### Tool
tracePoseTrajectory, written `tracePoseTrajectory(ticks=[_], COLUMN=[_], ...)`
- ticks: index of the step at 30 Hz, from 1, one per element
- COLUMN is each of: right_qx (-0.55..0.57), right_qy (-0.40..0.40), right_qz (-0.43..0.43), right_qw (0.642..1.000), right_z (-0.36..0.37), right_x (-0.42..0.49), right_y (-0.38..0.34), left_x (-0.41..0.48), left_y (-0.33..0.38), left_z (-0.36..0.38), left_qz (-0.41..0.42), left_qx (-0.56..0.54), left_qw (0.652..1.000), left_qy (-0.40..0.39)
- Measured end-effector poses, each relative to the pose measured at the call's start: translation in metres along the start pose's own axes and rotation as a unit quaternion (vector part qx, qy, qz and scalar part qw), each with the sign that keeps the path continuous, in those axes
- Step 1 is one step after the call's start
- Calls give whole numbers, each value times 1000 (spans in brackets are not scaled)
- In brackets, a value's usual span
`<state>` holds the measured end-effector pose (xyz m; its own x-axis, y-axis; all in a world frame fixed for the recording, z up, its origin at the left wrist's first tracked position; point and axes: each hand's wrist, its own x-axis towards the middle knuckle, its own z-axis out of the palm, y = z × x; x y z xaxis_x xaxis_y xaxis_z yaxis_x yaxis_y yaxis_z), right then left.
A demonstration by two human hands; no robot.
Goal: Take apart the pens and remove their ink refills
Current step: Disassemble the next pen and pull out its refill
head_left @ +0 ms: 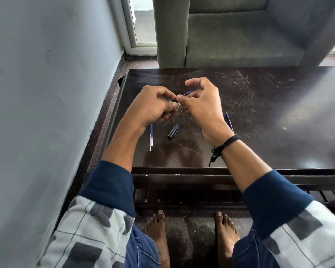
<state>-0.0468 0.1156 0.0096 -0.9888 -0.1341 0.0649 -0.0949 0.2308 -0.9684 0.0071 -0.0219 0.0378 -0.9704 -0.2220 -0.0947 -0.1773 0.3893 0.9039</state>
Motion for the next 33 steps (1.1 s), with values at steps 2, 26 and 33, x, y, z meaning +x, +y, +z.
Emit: tracePoseTrajectory(ticks=[2,26,33], right_qx=[-3,16,18], right_qy=[-1,-5,0], right_qz=[-2,9,5], right_qw=[1000,1000,1000], right_z=[0,-1,-2], right_x=[0,-2,-3], right_y=[0,-5,-4], left_x=[0,1,1], left_y=[1,1,-1], left_z=[0,1,0], left_qz=[-5,-11,-11], left_qx=[-3,5,0], left_qw=[1000,1000,1000], left_qy=[0,13,10])
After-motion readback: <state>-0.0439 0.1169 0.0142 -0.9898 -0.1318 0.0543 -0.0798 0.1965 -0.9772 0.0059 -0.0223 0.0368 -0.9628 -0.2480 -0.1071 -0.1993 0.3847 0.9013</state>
